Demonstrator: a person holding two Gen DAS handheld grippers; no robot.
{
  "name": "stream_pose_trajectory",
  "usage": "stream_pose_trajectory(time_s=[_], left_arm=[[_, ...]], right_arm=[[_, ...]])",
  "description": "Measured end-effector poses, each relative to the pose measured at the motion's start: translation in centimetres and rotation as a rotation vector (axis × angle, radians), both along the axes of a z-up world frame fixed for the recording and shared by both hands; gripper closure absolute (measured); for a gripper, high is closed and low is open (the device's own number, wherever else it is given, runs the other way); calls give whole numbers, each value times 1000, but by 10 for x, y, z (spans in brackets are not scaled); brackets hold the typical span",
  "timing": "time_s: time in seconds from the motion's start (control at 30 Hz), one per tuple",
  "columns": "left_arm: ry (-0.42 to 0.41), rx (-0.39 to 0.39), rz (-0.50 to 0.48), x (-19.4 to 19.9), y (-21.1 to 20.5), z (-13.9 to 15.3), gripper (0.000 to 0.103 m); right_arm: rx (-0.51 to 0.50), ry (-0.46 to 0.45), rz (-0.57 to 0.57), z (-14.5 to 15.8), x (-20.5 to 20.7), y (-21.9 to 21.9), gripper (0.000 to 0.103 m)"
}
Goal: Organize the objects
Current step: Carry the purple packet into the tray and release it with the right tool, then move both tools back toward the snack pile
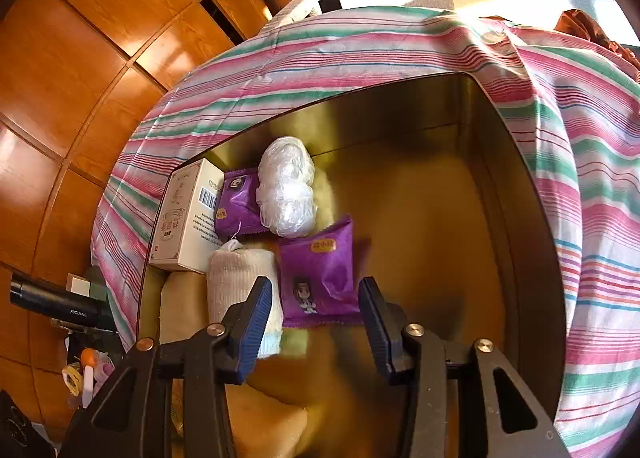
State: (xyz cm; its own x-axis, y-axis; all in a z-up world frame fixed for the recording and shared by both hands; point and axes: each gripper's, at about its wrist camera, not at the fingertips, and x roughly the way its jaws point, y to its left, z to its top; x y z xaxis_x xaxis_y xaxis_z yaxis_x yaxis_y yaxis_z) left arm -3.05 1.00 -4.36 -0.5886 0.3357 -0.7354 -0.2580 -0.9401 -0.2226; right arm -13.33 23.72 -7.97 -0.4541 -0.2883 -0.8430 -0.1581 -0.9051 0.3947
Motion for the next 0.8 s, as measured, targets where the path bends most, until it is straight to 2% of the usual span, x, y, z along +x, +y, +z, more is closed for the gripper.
stream_pose_trajectory(time_s=[0.27,0.5,0.8], left_arm=[[29,-27,-17,5,9,9,15],[72,-55,-56,16,23,22,15],[112,-89,-134,28,51,37,14]], right_arm=[[85,106,-19,33,47,12,57],[177,144,-37,46,101,40,57],[236,136,-191,51,159,120,57]])
